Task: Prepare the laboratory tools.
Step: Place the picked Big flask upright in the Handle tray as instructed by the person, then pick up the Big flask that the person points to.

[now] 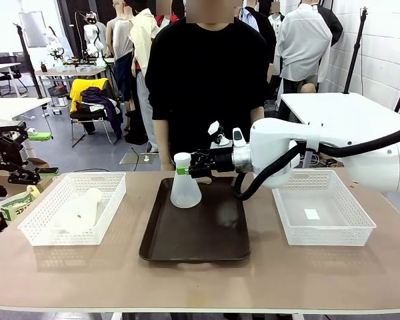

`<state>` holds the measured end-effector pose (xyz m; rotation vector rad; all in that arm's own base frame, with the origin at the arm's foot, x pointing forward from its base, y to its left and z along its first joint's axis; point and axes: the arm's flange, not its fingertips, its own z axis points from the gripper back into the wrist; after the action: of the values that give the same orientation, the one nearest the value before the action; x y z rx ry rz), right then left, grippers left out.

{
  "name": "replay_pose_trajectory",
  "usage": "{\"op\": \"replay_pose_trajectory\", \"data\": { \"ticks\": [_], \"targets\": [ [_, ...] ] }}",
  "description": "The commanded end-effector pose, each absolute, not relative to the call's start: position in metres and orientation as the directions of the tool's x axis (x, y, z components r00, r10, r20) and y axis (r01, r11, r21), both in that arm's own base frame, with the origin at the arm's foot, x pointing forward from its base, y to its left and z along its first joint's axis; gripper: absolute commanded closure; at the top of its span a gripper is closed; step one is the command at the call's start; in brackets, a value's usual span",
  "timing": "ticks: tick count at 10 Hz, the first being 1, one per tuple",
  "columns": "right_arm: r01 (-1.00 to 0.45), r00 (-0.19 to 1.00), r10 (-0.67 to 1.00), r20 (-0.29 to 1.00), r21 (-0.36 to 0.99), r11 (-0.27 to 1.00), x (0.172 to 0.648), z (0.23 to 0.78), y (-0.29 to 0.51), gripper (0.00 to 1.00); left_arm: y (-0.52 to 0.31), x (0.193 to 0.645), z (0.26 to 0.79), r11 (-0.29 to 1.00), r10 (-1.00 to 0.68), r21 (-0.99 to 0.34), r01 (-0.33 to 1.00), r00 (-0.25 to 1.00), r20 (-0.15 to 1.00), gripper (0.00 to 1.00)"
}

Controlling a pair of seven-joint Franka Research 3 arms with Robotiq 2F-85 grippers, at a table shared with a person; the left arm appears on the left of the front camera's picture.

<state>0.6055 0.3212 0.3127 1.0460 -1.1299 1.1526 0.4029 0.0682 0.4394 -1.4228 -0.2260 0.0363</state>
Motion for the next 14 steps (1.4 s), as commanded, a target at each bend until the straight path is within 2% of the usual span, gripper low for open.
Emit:
{"op": "replay_pose_trajectory", "data": {
  "ticks": [1, 14],
  "targets": [
    [-0.994, 0.047, 0.121, 0.992, 0.034, 0.104, 0.6050, 0.3123, 0.3219, 0.00, 0.0691, 0.4025, 0.4400, 0.149, 0.160, -0.981, 0.126, 0.976, 0.149, 0.00],
    [-0.994, 0.047, 0.121, 0.992, 0.034, 0.104, 0.6050, 0.3123, 0.3219, 0.00, 0.0691, 0.4025, 0.4400, 0.149, 0.160, -0.981, 0.126, 0.976, 0.149, 0.00]
  ]
}}
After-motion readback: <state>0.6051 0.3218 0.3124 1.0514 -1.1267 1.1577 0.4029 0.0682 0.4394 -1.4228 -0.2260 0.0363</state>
